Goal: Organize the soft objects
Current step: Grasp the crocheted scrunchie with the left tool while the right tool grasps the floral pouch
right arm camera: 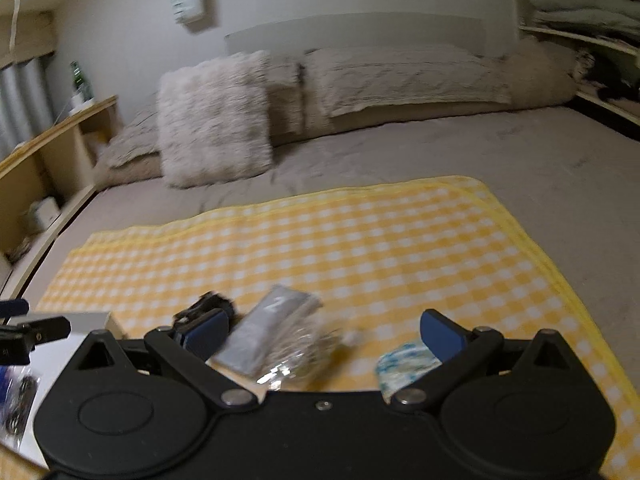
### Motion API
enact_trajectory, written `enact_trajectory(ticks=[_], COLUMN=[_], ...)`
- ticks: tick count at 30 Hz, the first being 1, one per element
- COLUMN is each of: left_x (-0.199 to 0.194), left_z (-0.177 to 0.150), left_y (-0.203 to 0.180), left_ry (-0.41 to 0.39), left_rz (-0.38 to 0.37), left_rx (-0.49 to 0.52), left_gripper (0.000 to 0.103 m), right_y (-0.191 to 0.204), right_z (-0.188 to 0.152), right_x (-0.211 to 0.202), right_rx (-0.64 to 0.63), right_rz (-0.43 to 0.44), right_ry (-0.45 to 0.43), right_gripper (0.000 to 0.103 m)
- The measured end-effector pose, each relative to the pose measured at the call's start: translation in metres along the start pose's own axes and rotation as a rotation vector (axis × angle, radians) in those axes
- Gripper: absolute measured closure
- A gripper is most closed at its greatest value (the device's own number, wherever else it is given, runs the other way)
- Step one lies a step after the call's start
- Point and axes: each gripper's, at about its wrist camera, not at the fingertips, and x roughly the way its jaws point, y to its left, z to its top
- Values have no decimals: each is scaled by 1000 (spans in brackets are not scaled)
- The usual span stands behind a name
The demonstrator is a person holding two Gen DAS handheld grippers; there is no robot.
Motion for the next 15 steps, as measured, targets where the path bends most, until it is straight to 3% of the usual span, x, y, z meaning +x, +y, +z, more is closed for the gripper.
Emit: enact_trajectory(ticks=[10, 15], left_x=[67, 101], left_z=[9, 14], left_y=[-30, -39], left_ry=[3, 10], left_rz=[-46, -72], left_rx=[27, -11], left_gripper=[0, 1], right_y=[-45, -55], right_z=[4, -2], right_x=[36, 60], right_rx=[95, 80], right_rz=[-83, -93], right_ry=[34, 105], right_gripper=[0, 0])
